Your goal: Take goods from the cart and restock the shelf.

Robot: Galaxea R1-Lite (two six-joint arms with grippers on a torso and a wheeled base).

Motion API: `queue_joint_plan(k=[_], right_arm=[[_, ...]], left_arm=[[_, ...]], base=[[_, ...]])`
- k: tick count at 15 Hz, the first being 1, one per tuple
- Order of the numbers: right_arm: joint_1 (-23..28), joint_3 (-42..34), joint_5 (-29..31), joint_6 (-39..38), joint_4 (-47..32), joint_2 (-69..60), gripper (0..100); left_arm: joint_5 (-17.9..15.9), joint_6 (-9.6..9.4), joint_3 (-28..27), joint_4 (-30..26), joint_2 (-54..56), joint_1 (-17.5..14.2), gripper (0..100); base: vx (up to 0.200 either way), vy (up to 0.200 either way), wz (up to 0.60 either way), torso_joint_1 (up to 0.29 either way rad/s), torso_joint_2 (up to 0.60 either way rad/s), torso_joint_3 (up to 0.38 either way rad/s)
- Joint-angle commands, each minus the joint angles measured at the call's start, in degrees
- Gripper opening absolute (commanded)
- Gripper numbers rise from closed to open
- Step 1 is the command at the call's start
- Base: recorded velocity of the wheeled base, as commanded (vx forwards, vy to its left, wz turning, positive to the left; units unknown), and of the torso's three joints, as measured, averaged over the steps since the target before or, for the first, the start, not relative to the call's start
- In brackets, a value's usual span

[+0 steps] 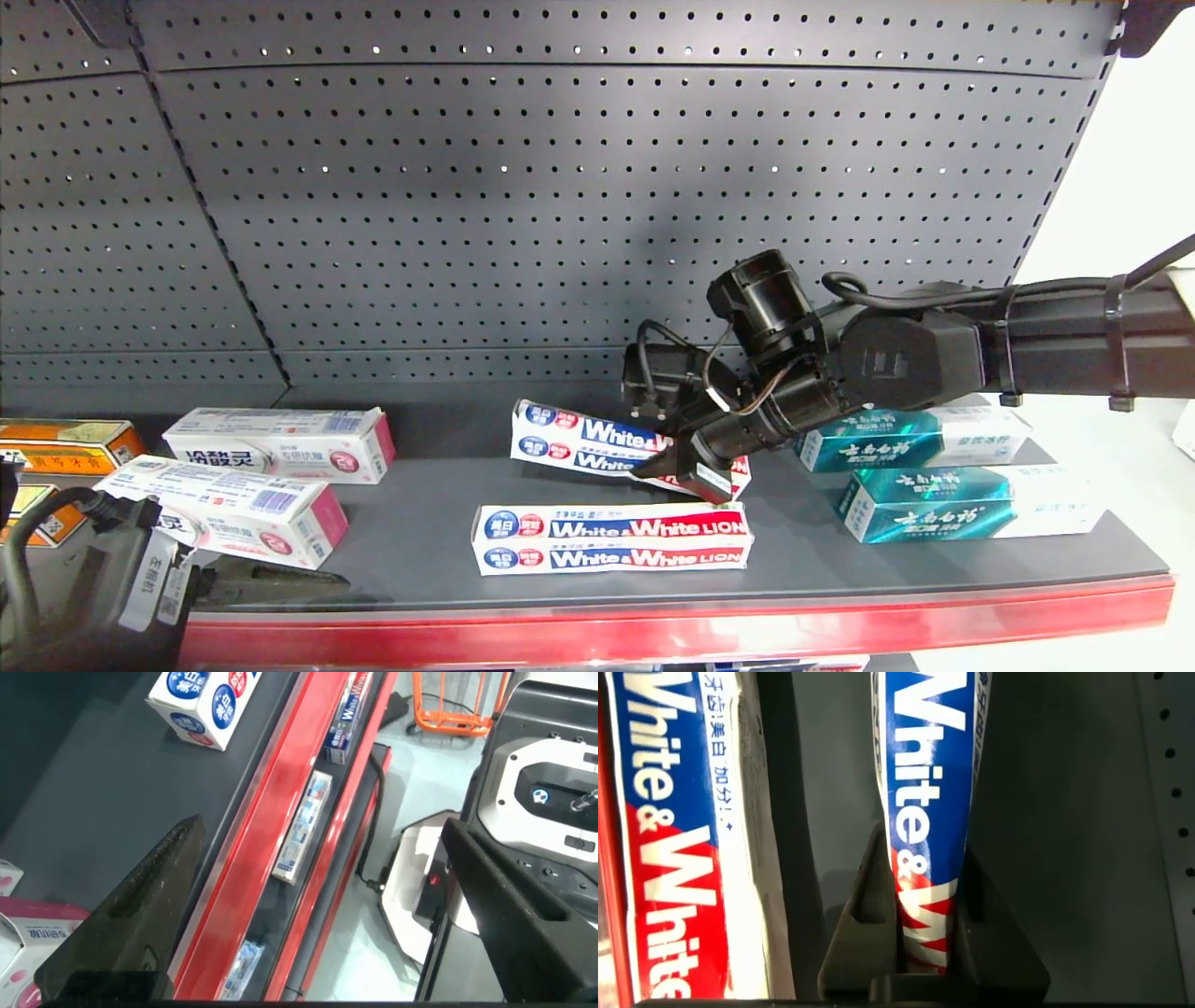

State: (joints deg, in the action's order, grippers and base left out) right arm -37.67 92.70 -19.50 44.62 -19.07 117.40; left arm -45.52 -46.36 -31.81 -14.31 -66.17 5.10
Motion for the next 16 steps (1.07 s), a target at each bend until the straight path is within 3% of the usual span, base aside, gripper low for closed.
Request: queue_joint_plan(k=[1, 16], right_arm=[[0.0, 0.6, 0.0, 0.0, 0.0, 0.6, 0], [-1.4, 1.8, 0.0, 0.0, -0.2, 2.1, 0]], left_arm=[[0.0, 0.13, 0.0, 0.0, 0.0, 0.0, 100], [0.0, 0.13, 0.1, 0.0, 0.3, 0.0, 100]], base=[[0.0, 0.0, 0.0, 0.0, 0.0, 0.0], [0.0, 0.0, 0.0, 0.0, 0.0, 0.0]])
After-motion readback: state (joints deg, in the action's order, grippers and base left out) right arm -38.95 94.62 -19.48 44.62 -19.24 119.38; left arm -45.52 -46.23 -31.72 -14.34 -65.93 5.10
